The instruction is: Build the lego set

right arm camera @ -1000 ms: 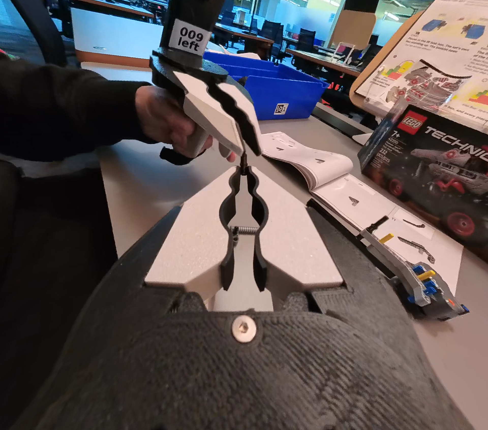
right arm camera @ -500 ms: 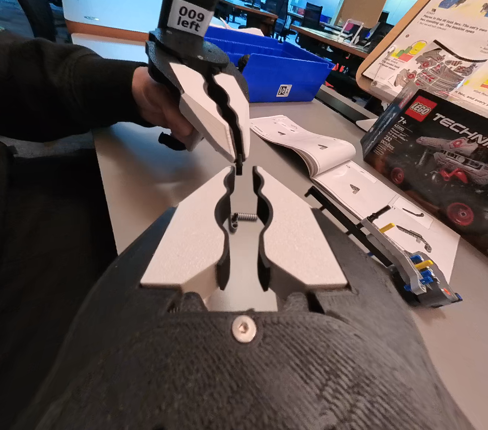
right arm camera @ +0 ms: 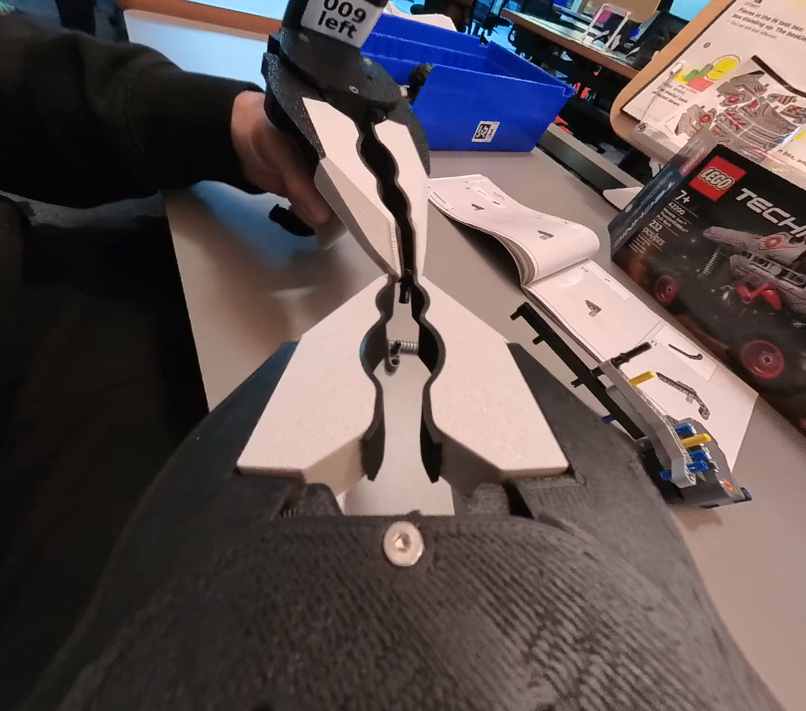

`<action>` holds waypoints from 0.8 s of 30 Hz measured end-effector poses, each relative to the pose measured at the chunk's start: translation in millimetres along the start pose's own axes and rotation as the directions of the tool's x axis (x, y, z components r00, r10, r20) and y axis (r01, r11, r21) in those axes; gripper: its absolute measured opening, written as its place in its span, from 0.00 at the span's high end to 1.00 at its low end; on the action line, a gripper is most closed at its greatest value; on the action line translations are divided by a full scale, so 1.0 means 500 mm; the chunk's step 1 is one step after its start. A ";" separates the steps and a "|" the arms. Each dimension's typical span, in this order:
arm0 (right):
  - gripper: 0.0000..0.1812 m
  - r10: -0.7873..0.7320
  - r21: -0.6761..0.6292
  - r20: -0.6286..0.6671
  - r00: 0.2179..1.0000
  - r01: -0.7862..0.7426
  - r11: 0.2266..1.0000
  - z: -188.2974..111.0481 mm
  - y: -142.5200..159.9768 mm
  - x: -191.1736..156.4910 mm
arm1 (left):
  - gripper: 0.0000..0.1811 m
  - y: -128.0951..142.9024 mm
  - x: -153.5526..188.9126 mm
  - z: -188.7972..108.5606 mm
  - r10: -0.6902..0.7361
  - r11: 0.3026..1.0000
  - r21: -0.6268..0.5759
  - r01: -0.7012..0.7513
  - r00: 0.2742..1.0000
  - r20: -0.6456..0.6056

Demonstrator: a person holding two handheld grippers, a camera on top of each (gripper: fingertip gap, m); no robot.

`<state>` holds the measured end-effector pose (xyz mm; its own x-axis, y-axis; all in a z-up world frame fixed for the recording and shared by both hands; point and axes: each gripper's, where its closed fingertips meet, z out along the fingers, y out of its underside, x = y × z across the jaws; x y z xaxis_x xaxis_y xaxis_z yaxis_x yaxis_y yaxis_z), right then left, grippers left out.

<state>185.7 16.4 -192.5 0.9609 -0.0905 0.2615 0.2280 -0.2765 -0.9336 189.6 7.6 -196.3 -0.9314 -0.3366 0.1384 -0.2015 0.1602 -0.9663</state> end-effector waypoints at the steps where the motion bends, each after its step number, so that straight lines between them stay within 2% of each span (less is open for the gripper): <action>1: 0.98 -0.003 0.000 0.000 1.000 0.003 1.000 0.000 0.001 0.000 | 0.99 0.001 -0.001 0.000 0.005 1.000 -0.008 -0.005 1.000 0.003; 9: 0.98 -0.001 -0.029 0.004 1.000 0.001 1.000 0.002 0.017 0.000 | 0.99 0.024 -0.012 0.002 0.030 0.994 -0.103 -0.026 0.999 0.038; 12: 0.97 -0.010 -0.148 0.028 1.000 0.014 0.989 0.010 0.060 -0.008 | 0.99 0.042 -0.017 0.004 0.077 0.982 -0.175 -0.065 0.995 0.064; 14: 0.91 0.009 -0.241 0.048 0.999 0.003 0.971 0.011 0.093 -0.013 | 0.99 0.059 -0.021 0.006 0.134 0.963 -0.244 -0.110 0.988 0.083; 18: 0.91 0.076 -0.225 0.027 0.997 -0.068 0.972 0.021 0.096 -0.007 | 0.99 0.091 -0.031 0.016 0.230 0.911 -0.373 -0.176 0.968 0.105; 24: 0.93 0.051 -0.327 0.037 0.998 -0.036 0.944 0.029 0.129 -0.011 | 0.99 0.115 -0.048 0.025 0.292 0.855 -0.477 -0.202 0.948 0.123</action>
<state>197.3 12.7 -257.5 0.9764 -0.0689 0.2047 0.1297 -0.5709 -0.8107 204.3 13.4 -257.9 -0.9049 -0.3866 -0.1778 -0.1292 0.6478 -0.7508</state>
